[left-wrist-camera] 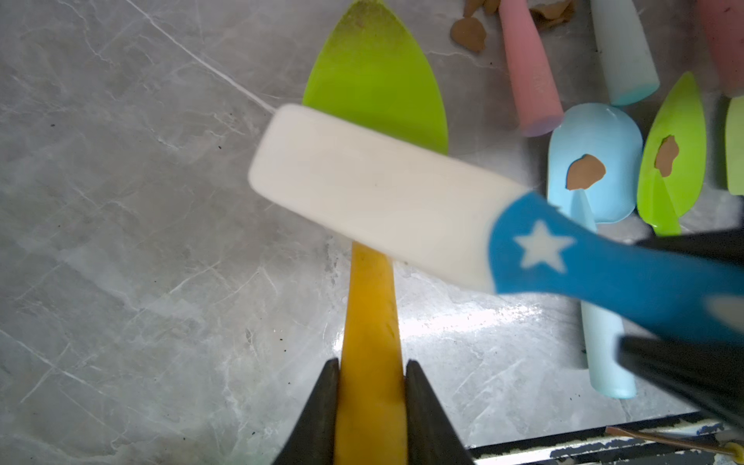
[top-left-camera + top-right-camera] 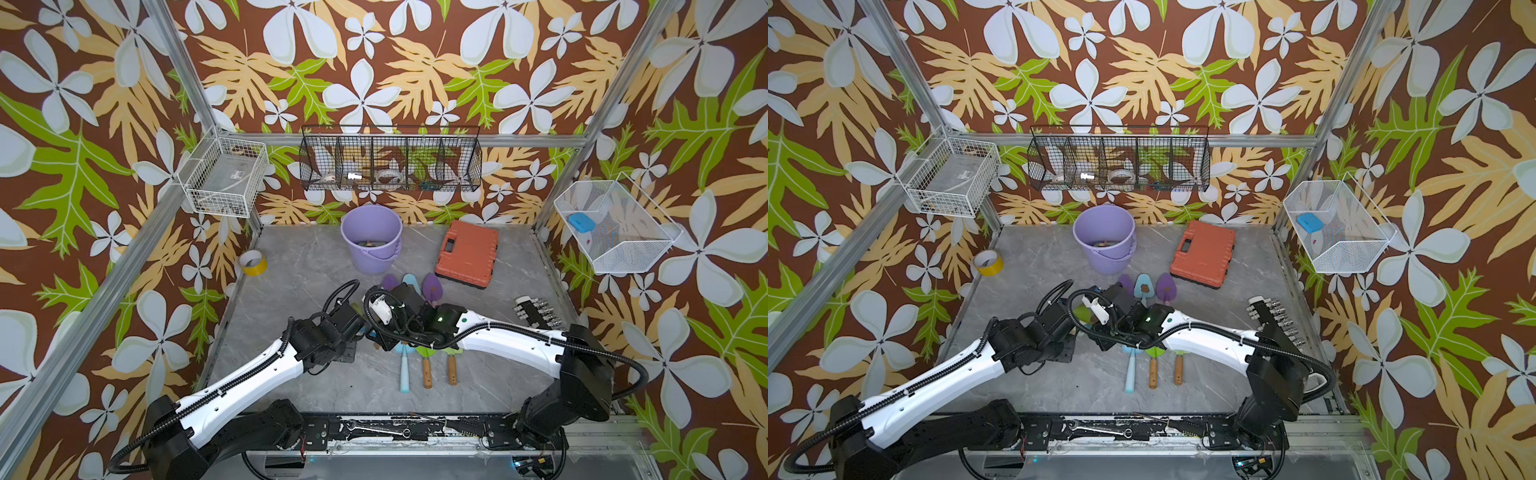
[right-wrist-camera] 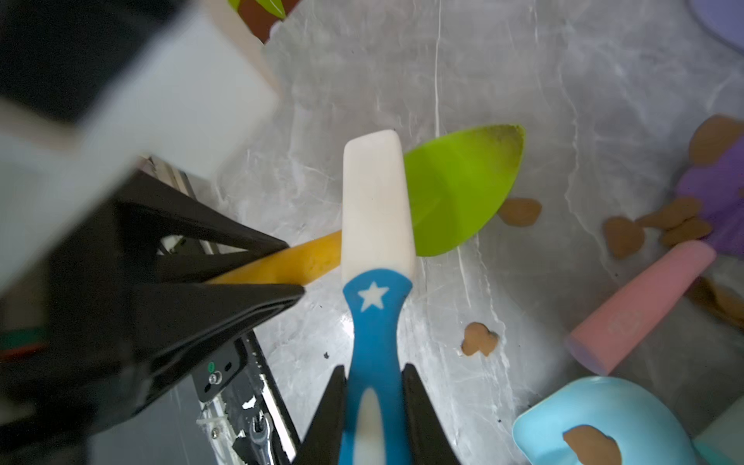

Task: Brush the soil off the hand trowel and place it into the bucket
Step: Brush off the soil from the hand trowel.

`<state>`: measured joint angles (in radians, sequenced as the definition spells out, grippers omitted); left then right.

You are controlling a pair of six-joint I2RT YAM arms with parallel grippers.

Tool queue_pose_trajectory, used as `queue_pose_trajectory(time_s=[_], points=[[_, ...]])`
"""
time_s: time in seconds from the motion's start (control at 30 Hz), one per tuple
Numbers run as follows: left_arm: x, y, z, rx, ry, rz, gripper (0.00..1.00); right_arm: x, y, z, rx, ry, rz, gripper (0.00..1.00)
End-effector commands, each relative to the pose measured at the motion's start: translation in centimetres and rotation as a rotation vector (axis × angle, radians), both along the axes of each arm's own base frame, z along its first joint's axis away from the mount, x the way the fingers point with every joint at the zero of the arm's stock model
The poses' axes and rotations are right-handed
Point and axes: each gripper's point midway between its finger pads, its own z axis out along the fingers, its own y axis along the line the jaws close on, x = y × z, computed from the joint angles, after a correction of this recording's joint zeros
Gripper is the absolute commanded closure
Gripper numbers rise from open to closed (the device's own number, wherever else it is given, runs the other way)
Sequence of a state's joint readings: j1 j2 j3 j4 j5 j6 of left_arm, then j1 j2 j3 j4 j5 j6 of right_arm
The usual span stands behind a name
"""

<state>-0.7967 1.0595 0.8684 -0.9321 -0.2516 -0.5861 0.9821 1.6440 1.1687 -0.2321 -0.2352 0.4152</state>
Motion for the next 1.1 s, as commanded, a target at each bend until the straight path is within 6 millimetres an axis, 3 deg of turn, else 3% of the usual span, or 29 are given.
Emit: queue_pose_trajectory(time_s=[0.0,0.07,0.17,0.27,0.37,0.43,0.5,0.6,0.67,0.8,0.93,1.07], points=[[0.6,-0.4,0.4,-0.024,-0.032,0.01,1.0,1.9,-1.3,-1.9,-0.025,0.017,-0.065,1.0],[0.5,-0.5,0.3,-0.028,-0.028,0.006,1.0,4.3,-2.9,-2.3,-0.018,0.014,-0.147,1.0],[0.5,-0.7,0.1,-0.036,-0.025,0.003,1.0,6.0,-3.3,-0.3,0.026,-0.03,-0.191,1.0],[0.6,-0.8,0.0,-0.041,-0.024,0.003,1.0,5.0,-2.0,2.2,0.106,-0.035,-0.149,1.0],[0.5,-0.8,-0.1,-0.04,-0.023,0.004,1.0,2.3,0.0,3.2,0.138,-0.036,-0.054,1.0],[0.5,-0.7,-0.1,-0.041,-0.024,0.007,1.0,1.0,0.8,2.3,0.128,-0.013,-0.007,1.0],[0.5,-0.7,0.0,-0.045,-0.029,0.012,1.0,1.1,0.2,0.2,0.07,0.008,-0.015,1.0],[0.5,-0.8,0.1,-0.057,-0.035,0.012,1.0,3.3,-2.2,-2.0,0.009,0.029,-0.09,1.0],[0.5,-0.9,0.1,-0.067,-0.037,0.01,1.0,5.2,-3.9,-1.8,0.018,0.026,-0.148,1.0],[0.7,-1.7,0.0,-0.102,-0.041,0.004,1.0,8.4,-6.5,2.5,0.044,-0.082,-0.241,1.0],[0.7,-5.0,0.4,-0.273,-0.024,-0.046,1.0,8.8,-7.8,7.0,0.122,-0.176,-0.299,1.0],[1.2,-9.1,4.0,-0.654,-0.044,-0.1,1.0,8.0,-9.2,9.1,0.216,-0.186,-0.375,1.0]])
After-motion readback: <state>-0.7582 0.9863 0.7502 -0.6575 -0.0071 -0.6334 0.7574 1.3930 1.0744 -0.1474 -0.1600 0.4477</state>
